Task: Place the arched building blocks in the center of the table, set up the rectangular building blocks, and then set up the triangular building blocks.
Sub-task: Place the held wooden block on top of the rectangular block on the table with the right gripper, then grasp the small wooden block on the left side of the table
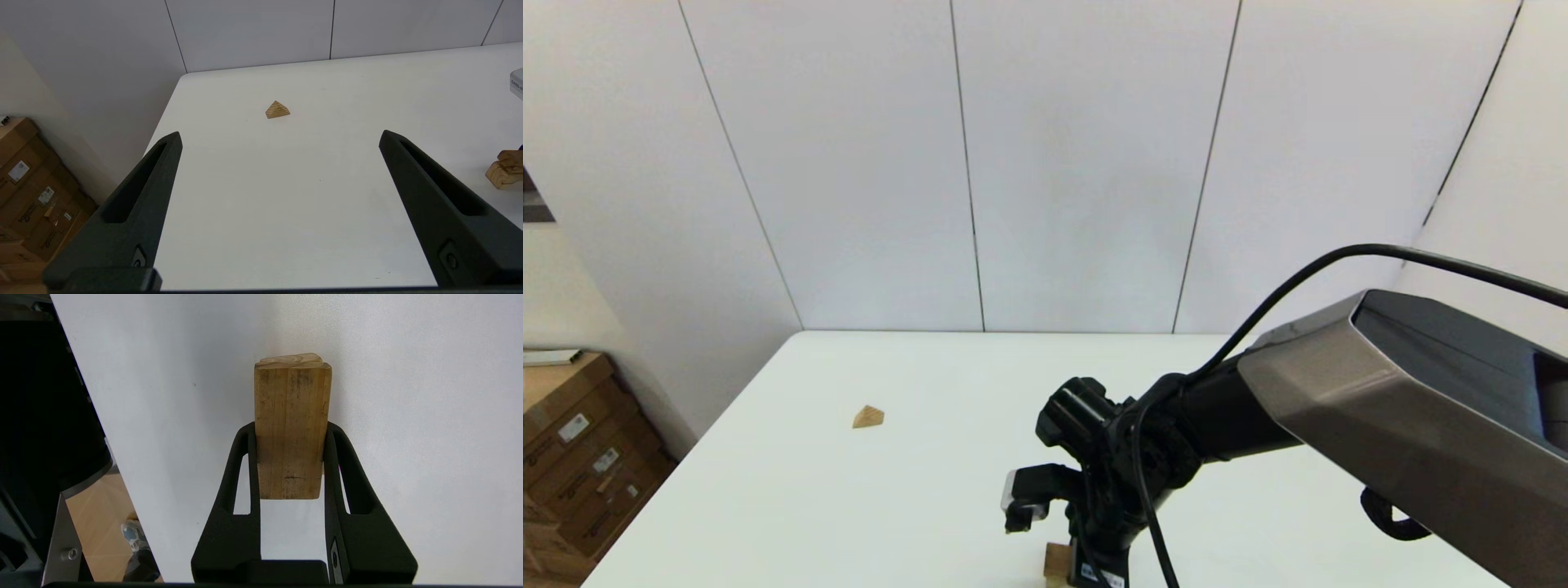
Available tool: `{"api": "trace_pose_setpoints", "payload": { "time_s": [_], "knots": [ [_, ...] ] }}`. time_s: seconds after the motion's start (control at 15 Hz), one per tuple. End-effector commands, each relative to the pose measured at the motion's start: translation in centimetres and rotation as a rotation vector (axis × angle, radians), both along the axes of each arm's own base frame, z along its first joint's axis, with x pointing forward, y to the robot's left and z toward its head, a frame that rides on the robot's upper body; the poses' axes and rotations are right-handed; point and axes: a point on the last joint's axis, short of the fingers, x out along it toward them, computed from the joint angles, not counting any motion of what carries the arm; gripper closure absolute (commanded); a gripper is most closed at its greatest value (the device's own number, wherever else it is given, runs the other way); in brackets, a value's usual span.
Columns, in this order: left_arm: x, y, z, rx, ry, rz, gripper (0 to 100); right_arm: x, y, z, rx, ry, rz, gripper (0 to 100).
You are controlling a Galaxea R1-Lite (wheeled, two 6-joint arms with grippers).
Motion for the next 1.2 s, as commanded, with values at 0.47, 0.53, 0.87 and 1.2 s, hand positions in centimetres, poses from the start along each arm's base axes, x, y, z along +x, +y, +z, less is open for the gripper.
{"api": "trace_pose_setpoints", "payload": {
  "time_s": [0.47, 0.53, 0.87, 1.2],
  "knots": [
    [0.0, 0.0, 0.0, -0.001, 0.001, 0.0, 0, 0.0, 0.1, -0.6, -0.015, 0.007, 0.012, 0],
    [0.0, 0.0, 0.0, 0.001, 0.002, 0.0, 0, 0.0, 0.1, -0.6, -0.012, 0.006, 0.006, 0],
    [0.0, 0.0, 0.0, -0.001, 0.002, 0.0, 0, 0.3, 0.3, 0.2, 0.013, -0.009, -0.009, 0],
    [0.0, 0.0, 0.0, 0.001, 0.002, 0.0, 0, 0.2, -4.5, 11.3, 0.207, -0.182, -0.144, 0]
  ]
}}
